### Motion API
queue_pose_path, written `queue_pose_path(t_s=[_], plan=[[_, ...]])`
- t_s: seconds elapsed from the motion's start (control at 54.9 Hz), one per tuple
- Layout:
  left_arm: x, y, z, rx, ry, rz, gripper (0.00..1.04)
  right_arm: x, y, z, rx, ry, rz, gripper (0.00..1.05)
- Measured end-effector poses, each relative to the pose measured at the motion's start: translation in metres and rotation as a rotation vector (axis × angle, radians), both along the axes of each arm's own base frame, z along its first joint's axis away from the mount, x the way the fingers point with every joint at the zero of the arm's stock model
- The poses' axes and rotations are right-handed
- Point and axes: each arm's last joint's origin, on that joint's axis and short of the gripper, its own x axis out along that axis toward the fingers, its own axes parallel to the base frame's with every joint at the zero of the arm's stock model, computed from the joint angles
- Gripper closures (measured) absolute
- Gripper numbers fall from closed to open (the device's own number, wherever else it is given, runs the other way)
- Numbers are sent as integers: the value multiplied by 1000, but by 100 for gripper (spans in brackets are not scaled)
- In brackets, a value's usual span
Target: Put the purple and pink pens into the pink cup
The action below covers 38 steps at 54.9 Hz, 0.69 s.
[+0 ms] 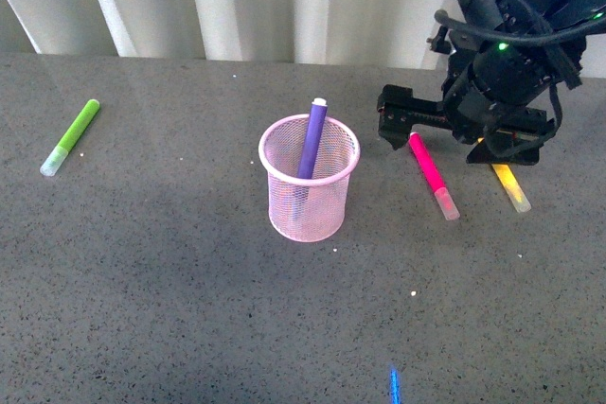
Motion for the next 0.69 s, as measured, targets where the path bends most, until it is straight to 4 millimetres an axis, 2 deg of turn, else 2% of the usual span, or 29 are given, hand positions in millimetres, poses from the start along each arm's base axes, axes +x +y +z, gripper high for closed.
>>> queue_pose_path(t_s=[0.182, 0.419, 0.547, 0.693], plan=[[0, 0, 0, 0, 0, 0, 7, 11, 4, -9, -10, -13, -4, 7], [0, 0, 0, 0, 0, 0, 7, 15, 1, -9, 3, -26, -8, 7], [0, 0, 0, 0, 0, 0, 7, 16, -3, -19, -5, -24, -10, 7], [0, 0, 0, 0, 0, 0, 7, 20, -3, -21, -11, -40, -6, 7]])
